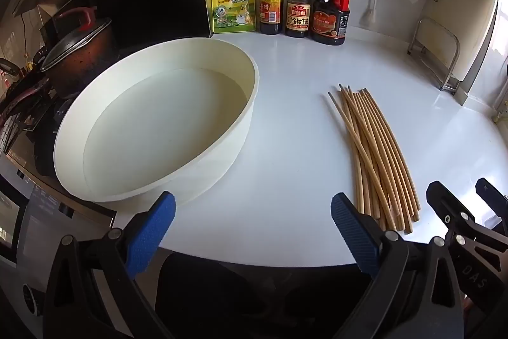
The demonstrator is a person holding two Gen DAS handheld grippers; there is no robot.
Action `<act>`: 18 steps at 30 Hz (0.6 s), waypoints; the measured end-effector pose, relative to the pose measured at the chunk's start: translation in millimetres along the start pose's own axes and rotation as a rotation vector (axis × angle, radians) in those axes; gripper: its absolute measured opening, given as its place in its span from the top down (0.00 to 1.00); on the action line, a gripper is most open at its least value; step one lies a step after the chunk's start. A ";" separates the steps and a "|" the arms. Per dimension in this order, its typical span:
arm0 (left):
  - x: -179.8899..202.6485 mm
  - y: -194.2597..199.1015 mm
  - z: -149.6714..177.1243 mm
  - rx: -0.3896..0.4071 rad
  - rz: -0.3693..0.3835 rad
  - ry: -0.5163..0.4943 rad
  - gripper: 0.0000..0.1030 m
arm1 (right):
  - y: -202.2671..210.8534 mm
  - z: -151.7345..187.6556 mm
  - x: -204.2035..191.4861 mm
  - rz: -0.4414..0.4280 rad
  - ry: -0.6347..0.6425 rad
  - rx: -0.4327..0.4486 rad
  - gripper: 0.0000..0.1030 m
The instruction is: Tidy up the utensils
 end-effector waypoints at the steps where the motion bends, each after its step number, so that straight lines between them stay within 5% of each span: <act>1: 0.0 0.4 -0.5 0.002 0.000 0.002 0.06 | 0.1 0.0 -0.2 0.001 0.003 0.002 0.08; 18: -2.5 0.9 -0.8 0.011 -0.010 -0.009 0.06 | 3.8 -3.2 2.8 -0.002 -0.007 0.004 0.08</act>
Point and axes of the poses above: each gripper's, at about its wrist camera, not at the fingertips, and y roughly against the way its jaws point, x to its right, z to its underside, the point moved 8 cm from there along -y, roughly the way its jaws point, and after that the axes turned 13 degrees about -z, right-handed, at the moved point
